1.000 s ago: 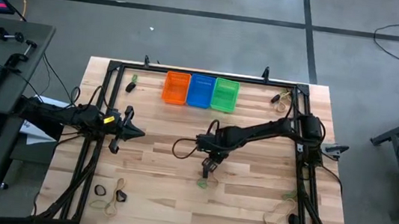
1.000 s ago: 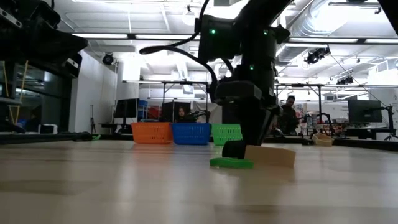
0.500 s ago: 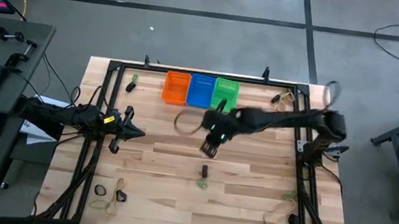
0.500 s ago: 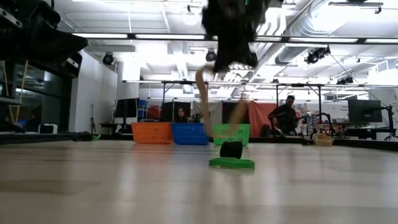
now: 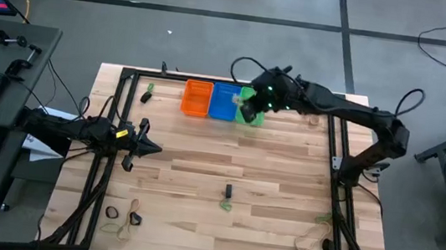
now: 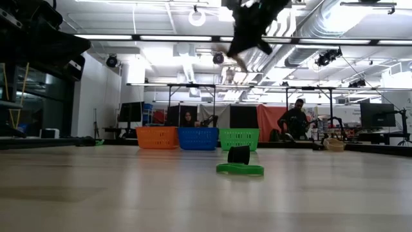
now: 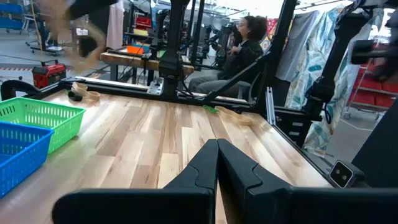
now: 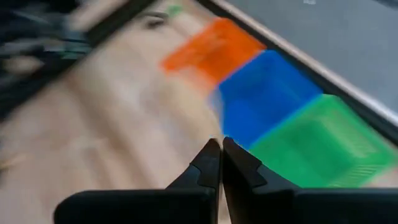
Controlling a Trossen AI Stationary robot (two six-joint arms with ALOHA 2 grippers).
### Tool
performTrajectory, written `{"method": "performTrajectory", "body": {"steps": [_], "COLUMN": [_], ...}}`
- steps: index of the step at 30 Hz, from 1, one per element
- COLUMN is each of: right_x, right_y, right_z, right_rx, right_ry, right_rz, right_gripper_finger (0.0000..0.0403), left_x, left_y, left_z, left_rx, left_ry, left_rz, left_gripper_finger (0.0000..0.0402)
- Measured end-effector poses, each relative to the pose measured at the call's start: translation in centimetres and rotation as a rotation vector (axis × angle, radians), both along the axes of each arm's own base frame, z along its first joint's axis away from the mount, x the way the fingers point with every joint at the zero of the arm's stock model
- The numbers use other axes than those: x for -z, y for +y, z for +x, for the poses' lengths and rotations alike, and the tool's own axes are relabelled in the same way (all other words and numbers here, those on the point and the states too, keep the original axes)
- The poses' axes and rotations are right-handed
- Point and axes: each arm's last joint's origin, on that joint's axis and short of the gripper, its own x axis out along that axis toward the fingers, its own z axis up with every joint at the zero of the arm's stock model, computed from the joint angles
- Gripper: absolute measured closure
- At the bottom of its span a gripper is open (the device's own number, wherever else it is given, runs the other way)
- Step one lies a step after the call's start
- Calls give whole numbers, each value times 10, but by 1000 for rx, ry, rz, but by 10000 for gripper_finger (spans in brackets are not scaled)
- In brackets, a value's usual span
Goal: Sort rubber bands into baskets
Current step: Put the brown rubber band into the green bin
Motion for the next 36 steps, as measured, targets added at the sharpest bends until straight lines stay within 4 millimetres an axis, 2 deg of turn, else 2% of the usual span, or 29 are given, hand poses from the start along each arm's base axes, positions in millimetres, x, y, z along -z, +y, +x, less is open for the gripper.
{"method": "performTrajectory", "body": {"steps": [4,7,11,15,18,21,26,31,36], "right_x": [25,48,77,95,99,99,100,93,84], "right_y": [-39,-61,-76,-84,-86,-88,-90,-88,-84], "right_z": [1,5,12,16,16,15,12,5,-14], "right_rx": [100,133,148,192,221,211,194,164,224], "right_ry": [88,155,226,271,272,250,254,375,587], "right_rz": [-8,19,54,70,83,126,161,141,141], "right_gripper_finger": [403,403,403,403,401,380,290,200,167], "left_x": [0,0,0,0,0,0,0,0,0], "left_y": [0,0,0,0,0,0,0,0,0], "left_z": [0,0,0,0,0,0,0,0,0], "left_rx": [0,0,0,0,0,0,0,0,0], "left_ry": [0,0,0,0,0,0,0,0,0], "left_rz": [0,0,0,0,0,0,0,0,0], "left_gripper_finger": [401,401,401,401,401,401,401,401,401]}}
